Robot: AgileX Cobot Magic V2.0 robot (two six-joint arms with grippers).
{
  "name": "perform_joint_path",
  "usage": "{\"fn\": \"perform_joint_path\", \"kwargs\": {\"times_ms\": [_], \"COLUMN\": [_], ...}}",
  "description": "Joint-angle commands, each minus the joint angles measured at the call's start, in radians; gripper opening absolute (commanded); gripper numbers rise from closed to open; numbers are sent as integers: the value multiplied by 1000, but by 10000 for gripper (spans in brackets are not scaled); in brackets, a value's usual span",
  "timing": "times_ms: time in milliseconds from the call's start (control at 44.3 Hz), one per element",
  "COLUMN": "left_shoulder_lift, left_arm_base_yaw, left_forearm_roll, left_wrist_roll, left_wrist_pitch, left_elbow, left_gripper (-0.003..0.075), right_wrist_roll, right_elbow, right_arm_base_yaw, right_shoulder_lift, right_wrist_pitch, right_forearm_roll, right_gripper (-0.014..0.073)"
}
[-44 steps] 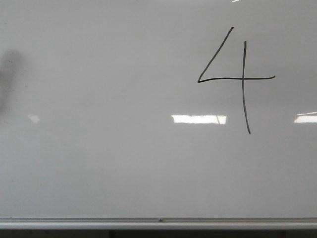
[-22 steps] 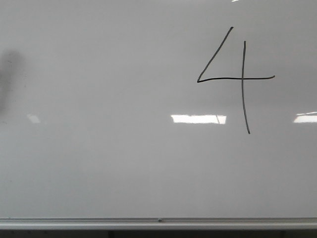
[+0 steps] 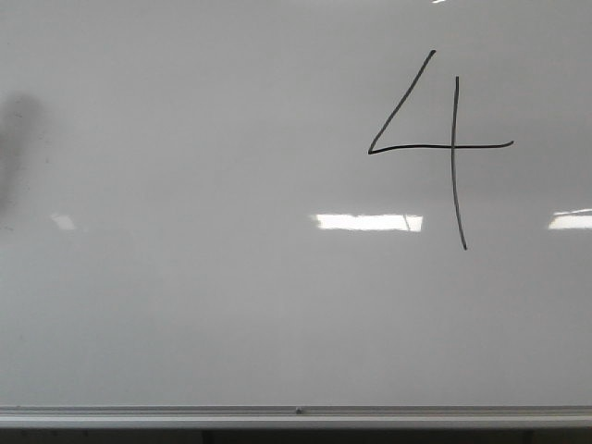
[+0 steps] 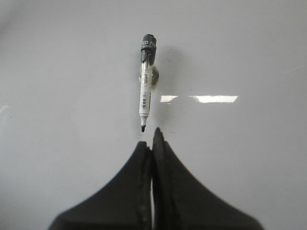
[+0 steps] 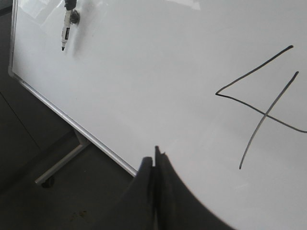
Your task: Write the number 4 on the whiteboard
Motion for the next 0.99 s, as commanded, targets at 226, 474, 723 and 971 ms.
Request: {"fn": "perform_joint_path", "kwargs": {"times_ms": [226, 474, 723, 971], "left_shoulder_lift": [-13, -13, -13, -13], "left_arm_base_yaw": [0, 0, 0, 0], "left_forearm_roll": [-9, -9, -9, -9], "left_wrist_roll": [-14, -14, -14, -14], "left_wrist_pitch": [-88, -88, -88, -88], "left_elbow": [6, 6, 6, 6], "left_gripper": [-20, -20, -20, -20], "right_wrist_roll": [-5, 44, 492, 774], "right_elbow": [-27, -17, 159, 455], "right_arm_base_yaw": [-8, -8, -10, -15], "right_shoulder_lift": [1, -16, -168, -362], "right_wrist_pitch": [-39, -178, -531, -811], "right_forearm_roll": [37, -81, -508, -825], "right_gripper": [-105, -105, -105, -105]}}
